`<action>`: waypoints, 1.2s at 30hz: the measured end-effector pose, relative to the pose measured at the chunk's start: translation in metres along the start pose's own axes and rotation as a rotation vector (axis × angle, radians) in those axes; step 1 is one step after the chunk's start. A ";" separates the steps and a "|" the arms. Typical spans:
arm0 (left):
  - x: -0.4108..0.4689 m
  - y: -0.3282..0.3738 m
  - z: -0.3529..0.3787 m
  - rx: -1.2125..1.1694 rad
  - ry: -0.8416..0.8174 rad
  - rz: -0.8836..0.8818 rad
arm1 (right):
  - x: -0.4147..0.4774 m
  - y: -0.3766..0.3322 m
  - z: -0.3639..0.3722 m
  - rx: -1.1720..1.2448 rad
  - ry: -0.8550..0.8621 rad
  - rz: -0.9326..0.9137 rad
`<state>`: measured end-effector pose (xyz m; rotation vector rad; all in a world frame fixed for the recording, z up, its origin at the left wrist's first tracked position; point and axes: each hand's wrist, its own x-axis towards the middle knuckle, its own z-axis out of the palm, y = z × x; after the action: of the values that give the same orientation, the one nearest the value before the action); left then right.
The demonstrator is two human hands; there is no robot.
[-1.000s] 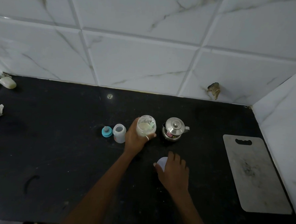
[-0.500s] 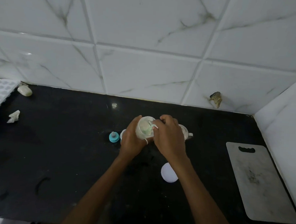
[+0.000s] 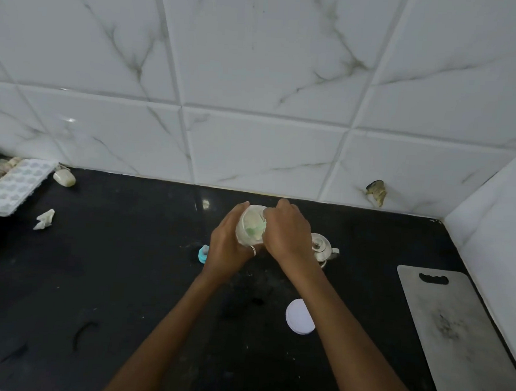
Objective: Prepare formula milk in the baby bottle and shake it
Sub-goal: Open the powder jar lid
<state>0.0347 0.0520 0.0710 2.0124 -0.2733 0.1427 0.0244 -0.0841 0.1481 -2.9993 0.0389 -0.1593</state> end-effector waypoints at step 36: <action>0.003 0.000 -0.011 0.200 0.082 0.197 | -0.011 -0.005 0.012 0.139 0.113 -0.118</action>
<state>0.0382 0.0610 0.0768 2.1684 -0.4195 0.3890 0.0149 -0.0768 0.1357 -2.8515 -0.1318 -0.3297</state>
